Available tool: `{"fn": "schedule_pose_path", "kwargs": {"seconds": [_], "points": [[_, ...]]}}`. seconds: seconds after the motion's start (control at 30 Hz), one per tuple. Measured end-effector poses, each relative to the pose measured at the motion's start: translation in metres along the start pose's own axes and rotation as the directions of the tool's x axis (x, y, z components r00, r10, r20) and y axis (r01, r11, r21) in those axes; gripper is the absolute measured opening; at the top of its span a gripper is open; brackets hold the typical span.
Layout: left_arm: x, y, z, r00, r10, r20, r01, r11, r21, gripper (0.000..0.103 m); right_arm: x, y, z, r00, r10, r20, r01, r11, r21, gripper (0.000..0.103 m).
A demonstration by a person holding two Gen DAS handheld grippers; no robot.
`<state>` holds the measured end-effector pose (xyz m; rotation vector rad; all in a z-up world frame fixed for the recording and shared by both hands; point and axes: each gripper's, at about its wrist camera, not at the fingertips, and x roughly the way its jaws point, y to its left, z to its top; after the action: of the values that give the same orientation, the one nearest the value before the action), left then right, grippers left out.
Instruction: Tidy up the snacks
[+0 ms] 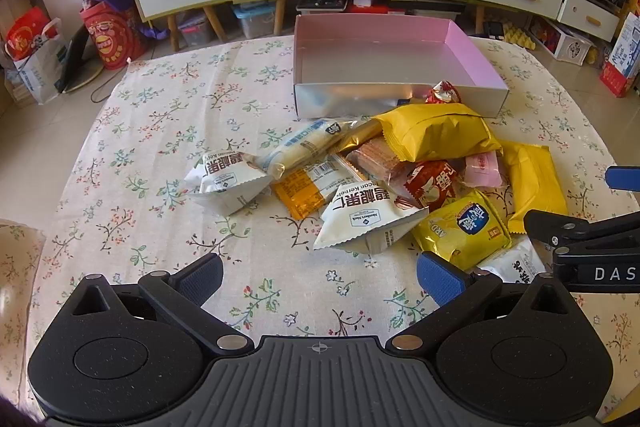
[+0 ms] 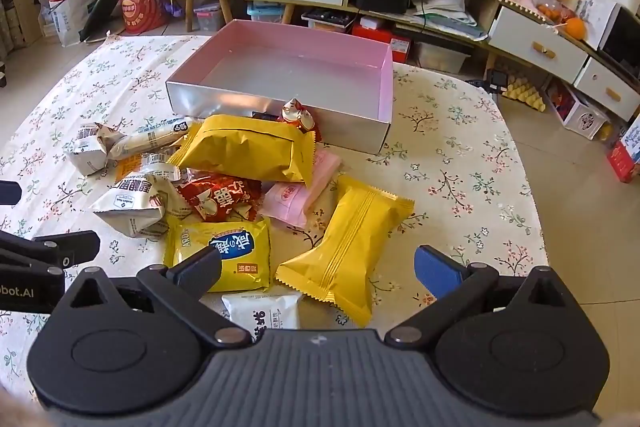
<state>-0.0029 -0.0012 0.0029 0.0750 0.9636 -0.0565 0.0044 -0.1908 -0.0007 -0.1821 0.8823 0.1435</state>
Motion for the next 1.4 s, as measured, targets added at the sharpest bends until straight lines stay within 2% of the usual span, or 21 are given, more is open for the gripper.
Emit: {"fn": "schedule_pose_path", "kwargs": {"seconds": [1.4], "points": [[-0.0002, -0.0013, -0.0007, 1.000, -0.002, 0.000, 0.002, 1.000, 0.001, 0.103, 0.0015, 0.0010, -0.0012, 1.000, -0.006, -0.006, 0.006, 1.000, -0.005, 0.103]]}}
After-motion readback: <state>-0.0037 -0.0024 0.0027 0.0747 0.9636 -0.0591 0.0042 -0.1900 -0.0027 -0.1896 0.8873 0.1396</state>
